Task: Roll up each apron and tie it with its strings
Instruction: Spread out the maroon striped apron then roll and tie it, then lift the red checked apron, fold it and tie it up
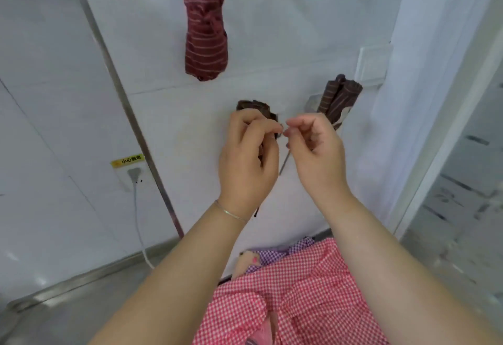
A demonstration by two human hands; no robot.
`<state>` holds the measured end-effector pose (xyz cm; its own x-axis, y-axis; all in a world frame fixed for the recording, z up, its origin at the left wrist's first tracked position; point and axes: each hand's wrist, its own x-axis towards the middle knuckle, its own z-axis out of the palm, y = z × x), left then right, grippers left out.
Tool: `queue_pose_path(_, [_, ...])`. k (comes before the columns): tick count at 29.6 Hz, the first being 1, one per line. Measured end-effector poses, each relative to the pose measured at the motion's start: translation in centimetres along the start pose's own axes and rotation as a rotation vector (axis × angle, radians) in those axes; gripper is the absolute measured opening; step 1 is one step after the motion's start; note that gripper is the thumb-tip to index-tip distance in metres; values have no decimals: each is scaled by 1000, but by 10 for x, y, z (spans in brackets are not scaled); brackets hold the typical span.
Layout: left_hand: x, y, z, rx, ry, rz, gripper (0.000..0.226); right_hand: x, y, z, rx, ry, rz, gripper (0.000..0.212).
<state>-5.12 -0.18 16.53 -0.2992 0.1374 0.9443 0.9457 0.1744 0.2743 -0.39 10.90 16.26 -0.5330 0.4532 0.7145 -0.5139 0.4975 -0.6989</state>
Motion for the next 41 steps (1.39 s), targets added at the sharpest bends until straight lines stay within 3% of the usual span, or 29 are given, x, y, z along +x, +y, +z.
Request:
queue_pose_path(2, [-35,2,15,-12,-95,-37,17,-23,31,-9,-60,-62,132,23])
queue_pose_path(5, [-102,-6,28,28,-364,-157,20,-74,80,-25,-225,-200,401,16])
queue_pose_path(10, [-227,-42,46,166,-922,-579,19,-177,167,-54,-333,-510,785,27])
queue_pose_path(13, [-294,-56,41,293,-1274,-814,28,-236,195,-75,-405,-711,1070,19])
queue_pose_path(15, [-317,-59,33,373,-1408,-890,25,-267,202,-84,-415,-823,1197,11])
queue_pose_path(16, [-324,-57,30,406,-1457,-942,32,-280,203,-87,-429,-879,1230,3])
queue_pose_path(18, [-336,-49,23,407,-1482,-1069,46,-302,200,-92,-474,-945,1297,44])
queue_pose_path(20, [-346,-41,21,372,-1444,-1223,49,-318,196,-96,-472,-930,1331,71])
queue_pose_path(21, [-350,-37,22,326,-1416,-1292,53,-323,196,-96,-492,-950,1322,77])
queue_pose_path(23, [-352,-27,28,186,-1343,-1405,65,-328,198,-97,-481,-964,1313,68])
queue_pose_path(25, [-351,-16,38,72,-1305,-1444,80,-326,202,-102,-402,-826,1357,49])
queue_pose_path(27, [-350,-6,49,-19,-1286,-1433,84,-321,206,-110,-377,-520,1406,40])
queue_pose_path(29, [-349,2,59,-81,-1172,-1517,73,-317,213,-123,-469,-228,1437,44])
queue_pose_path(32, [-344,5,74,-183,-1041,-1729,58,-312,224,-147,-541,74,1562,59])
queue_pose_path(34, [-339,8,80,-291,-1238,-1697,56,-302,224,-158,-398,232,1647,83])
queue_pose_path(37, [-316,21,86,-399,-1687,-1321,44,-270,216,-163,107,337,1745,103])
queue_pose_path(39, [-307,27,91,-456,-1839,-1094,39,-248,209,-162,336,325,1753,83])
queue_pose_path(41, [-298,25,90,-520,-1864,-1028,49,-235,201,-156,317,229,1662,51])
